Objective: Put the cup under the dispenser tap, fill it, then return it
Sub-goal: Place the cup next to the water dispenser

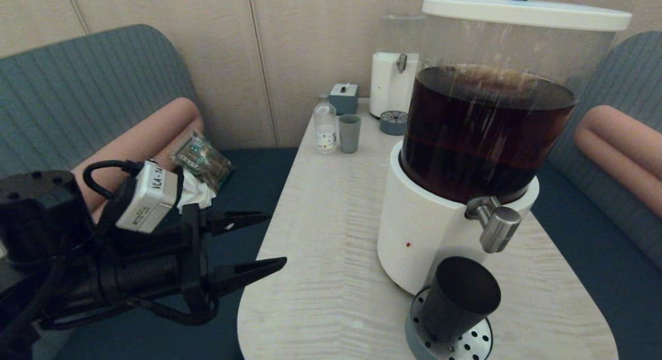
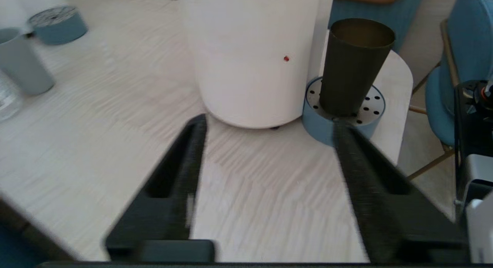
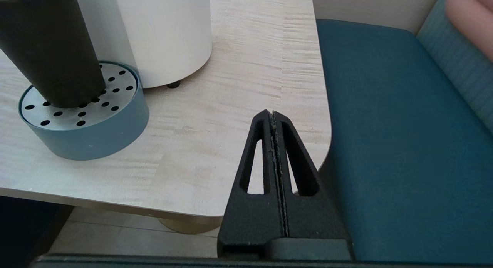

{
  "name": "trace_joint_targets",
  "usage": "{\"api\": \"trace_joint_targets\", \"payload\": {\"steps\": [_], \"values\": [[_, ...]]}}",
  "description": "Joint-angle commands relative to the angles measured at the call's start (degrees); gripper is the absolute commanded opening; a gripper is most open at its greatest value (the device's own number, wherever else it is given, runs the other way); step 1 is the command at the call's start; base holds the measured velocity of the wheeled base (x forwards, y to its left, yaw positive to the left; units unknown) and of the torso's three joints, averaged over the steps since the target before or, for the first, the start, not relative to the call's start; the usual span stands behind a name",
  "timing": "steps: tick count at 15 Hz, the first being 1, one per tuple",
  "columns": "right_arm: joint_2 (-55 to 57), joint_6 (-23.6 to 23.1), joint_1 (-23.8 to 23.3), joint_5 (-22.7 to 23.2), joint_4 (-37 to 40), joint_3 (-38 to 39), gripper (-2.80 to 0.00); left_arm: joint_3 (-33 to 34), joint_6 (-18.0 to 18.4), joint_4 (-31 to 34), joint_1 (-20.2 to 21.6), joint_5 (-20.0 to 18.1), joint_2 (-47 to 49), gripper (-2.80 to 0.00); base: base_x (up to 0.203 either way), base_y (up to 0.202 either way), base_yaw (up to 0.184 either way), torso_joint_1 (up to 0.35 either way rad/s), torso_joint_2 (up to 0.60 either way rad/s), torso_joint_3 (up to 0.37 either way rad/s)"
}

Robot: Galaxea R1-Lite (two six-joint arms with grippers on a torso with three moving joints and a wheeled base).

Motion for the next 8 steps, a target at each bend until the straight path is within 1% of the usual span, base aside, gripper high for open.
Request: {"api": "trace_joint_targets", "payload": {"steps": [1,4,5,8], "values": [[-0.1,0.0,0.0,0.0,0.0,0.4,-2.80,-0.1,-0.1,-2.8,-1.5,-0.3,6.2,0.00,0.000,0.000,0.000,0.000,0.00,0.000],[-0.1,0.0,0.0,0.0,0.0,0.4,-2.80,-0.2,-0.3,-5.0,-9.1,-0.3,10.7,0.00,0.000,0.000,0.000,0.000,0.00,0.000],[-0.1,0.0,0.0,0.0,0.0,0.4,-2.80,-0.6,-0.4,-5.9,-11.0,-0.3,12.6,0.00,0.000,0.000,0.000,0.000,0.00,0.000],[-0.2,0.0,0.0,0.0,0.0,0.4,-2.80,-1.1,-0.8,-10.8,-17.4,0.1,17.5,0.00,0.000,0.000,0.000,0.000,0.00,0.000]]}}
